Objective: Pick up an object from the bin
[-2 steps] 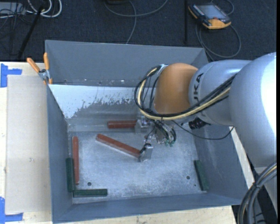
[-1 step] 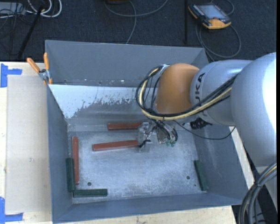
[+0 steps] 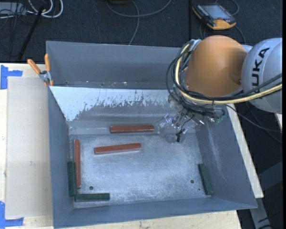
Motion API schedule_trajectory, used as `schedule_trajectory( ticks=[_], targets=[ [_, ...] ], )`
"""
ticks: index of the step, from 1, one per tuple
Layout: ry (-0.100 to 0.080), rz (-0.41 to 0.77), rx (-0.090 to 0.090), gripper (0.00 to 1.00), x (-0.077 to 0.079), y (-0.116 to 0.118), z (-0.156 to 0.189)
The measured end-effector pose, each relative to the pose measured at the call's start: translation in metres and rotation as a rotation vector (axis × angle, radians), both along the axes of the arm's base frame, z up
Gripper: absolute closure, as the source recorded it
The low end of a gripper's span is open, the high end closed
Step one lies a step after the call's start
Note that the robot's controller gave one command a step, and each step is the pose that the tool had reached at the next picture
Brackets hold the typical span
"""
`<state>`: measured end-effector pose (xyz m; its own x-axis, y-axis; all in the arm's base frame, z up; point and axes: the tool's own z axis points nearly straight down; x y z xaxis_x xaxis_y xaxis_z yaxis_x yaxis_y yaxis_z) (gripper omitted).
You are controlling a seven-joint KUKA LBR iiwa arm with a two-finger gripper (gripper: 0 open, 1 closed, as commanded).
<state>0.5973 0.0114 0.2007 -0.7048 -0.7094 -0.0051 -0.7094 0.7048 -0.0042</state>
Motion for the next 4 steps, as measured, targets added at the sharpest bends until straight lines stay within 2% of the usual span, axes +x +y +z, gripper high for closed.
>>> schedule_trajectory(
  ticks=[1,2,3,4],
  targets=[
    [0.005,-0.003,0.001,0.00,-0.001,0.000,-0.002],
    [0.015,0.069,0.003,0.00,-0.069,0.086,-0.041],
    [0.002,-0.020,0.005,0.00,0.003,0.139,-0.064],
    [0.010,0.062,-0.001,0.00,0.022,0.133,-0.133]
  ],
)
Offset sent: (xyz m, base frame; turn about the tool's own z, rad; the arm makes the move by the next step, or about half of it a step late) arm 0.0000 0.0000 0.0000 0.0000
